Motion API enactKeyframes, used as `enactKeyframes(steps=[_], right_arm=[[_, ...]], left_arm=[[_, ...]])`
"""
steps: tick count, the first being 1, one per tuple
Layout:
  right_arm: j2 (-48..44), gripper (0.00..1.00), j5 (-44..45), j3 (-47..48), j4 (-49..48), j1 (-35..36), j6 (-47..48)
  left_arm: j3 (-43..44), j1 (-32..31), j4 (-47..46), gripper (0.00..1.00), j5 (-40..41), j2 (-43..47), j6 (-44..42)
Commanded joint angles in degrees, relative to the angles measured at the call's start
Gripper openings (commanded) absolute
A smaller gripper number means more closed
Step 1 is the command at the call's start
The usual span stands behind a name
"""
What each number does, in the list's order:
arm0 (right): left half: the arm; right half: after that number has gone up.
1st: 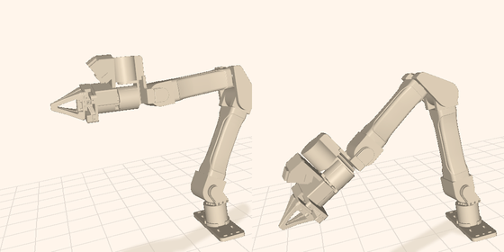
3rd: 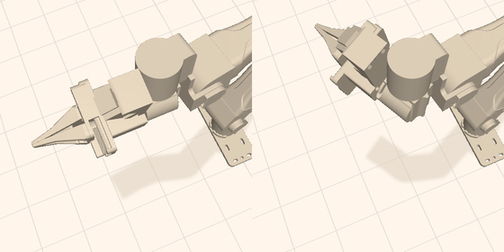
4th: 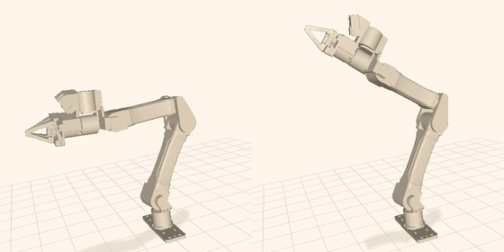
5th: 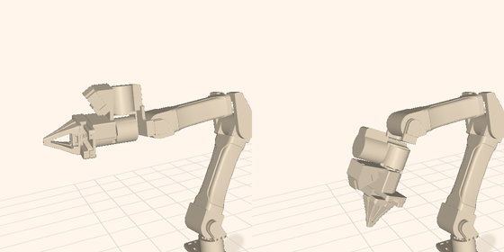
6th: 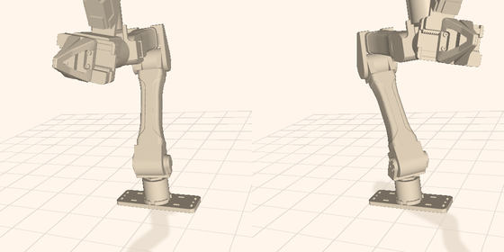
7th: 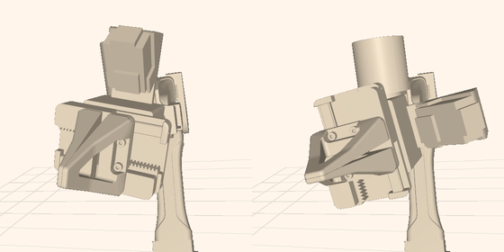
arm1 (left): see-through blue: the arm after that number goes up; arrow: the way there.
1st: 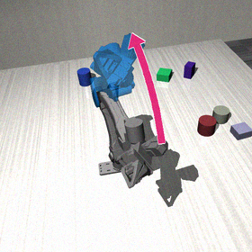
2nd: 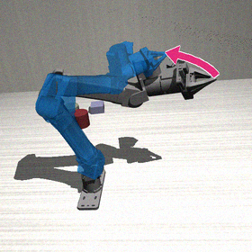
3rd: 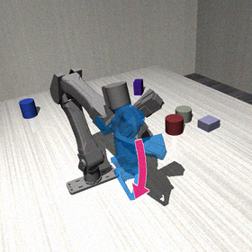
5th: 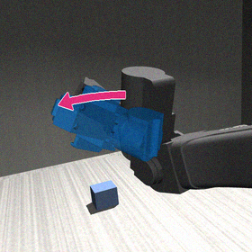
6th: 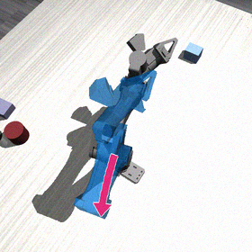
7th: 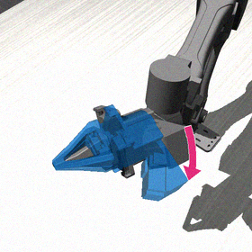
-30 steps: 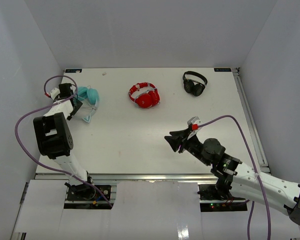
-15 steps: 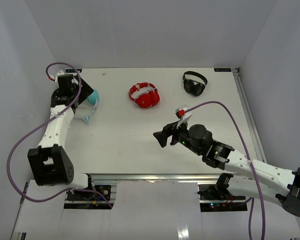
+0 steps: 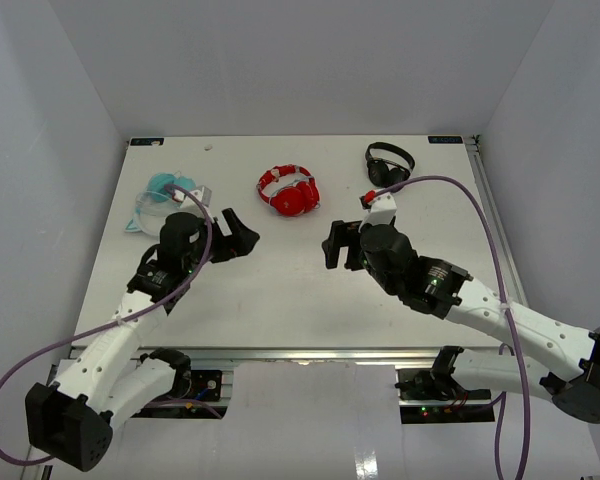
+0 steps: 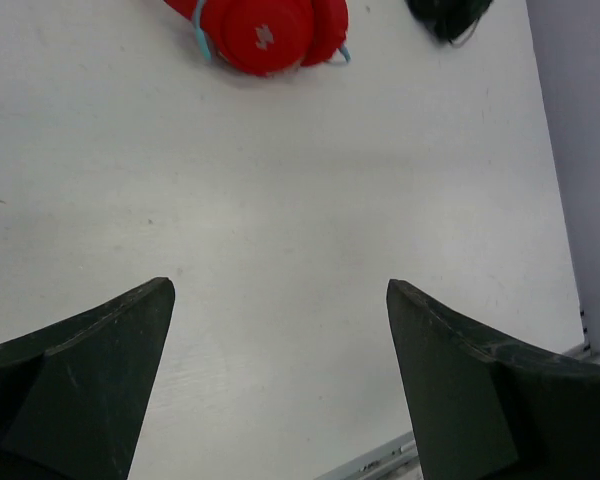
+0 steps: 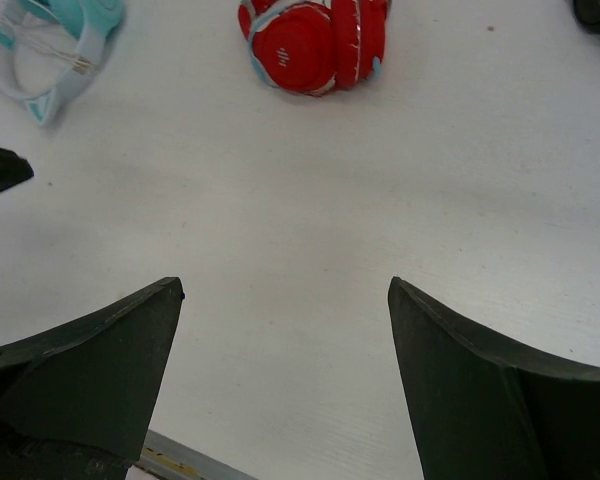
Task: Wrap the headphones
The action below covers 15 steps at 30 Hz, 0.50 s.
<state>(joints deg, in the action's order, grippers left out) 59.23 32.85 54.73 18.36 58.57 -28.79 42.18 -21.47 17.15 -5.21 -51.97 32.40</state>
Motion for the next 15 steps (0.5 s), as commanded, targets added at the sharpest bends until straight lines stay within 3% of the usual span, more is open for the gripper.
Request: enactKeyframes(steps=[1,6,15], right_arm=[[-0.18,0.9,4.73,-3.16,0.72,-0.12,0.39],[0.11,0.9,4.32,-5.75,-2.24,-0.12,0.76],[-6.17,0.9,1.45,-14.3,-12.64,-0.12,4.74]], left_arm=[[-7.5,-5.99,-10.91,0.98,-5.67,3.43,-1.26],[-11.73,-10.23,-16.7,0.98,-5.63,7.29,-2.41],[-19.5,-12.17,-26.53,0.98,-6.16,13.88,-2.68]])
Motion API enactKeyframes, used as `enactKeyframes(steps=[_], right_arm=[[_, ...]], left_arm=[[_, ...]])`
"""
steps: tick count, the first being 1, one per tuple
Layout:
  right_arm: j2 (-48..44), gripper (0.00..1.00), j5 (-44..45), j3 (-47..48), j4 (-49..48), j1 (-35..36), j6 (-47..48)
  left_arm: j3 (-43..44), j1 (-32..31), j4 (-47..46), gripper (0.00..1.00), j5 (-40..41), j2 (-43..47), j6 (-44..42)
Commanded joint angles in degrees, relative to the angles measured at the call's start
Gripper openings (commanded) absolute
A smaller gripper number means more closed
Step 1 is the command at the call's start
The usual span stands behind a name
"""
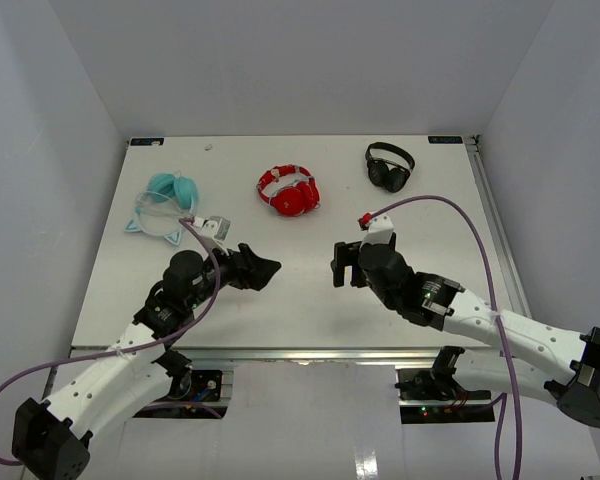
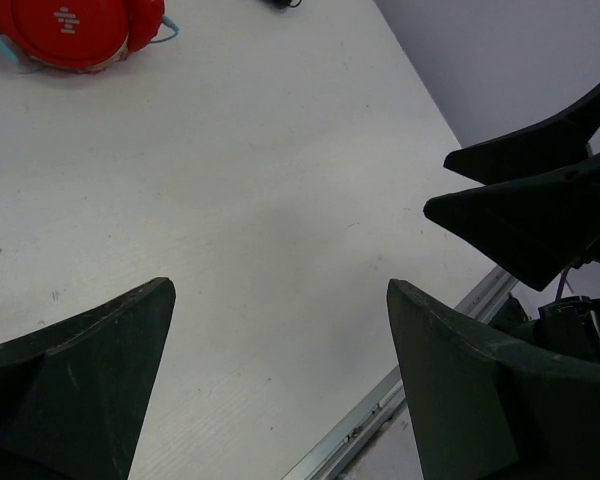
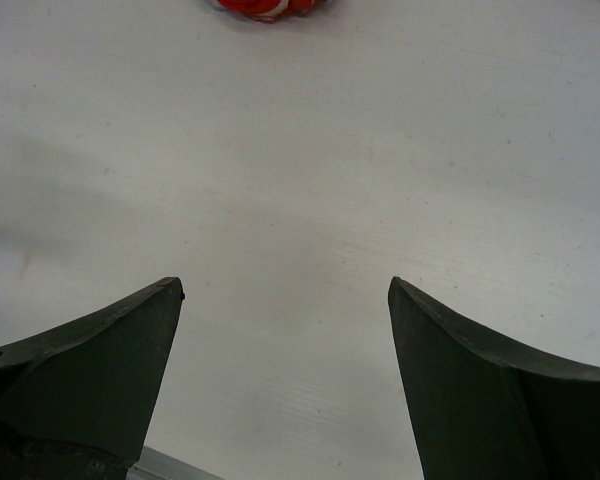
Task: Wrap the headphones
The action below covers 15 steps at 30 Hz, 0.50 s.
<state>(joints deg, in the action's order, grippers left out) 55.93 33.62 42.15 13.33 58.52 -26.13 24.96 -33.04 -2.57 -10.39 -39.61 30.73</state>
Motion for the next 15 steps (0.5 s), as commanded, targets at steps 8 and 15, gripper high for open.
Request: enactKeyframes(steps=[8,15], right_arm=[[-1.35,0.9,-1.32,-1.3,-7.7,-0.07,2.4],[-1.12,0.9,-0.72,-1.43,-7.65,-0.07,2.64]], left_arm=[[-5.29,-0.99,-8.13,0.98,0.48,1.97,-1.55],[-6.18,-1.56,-7.84,0.98,2.45,4.69,-1.85]])
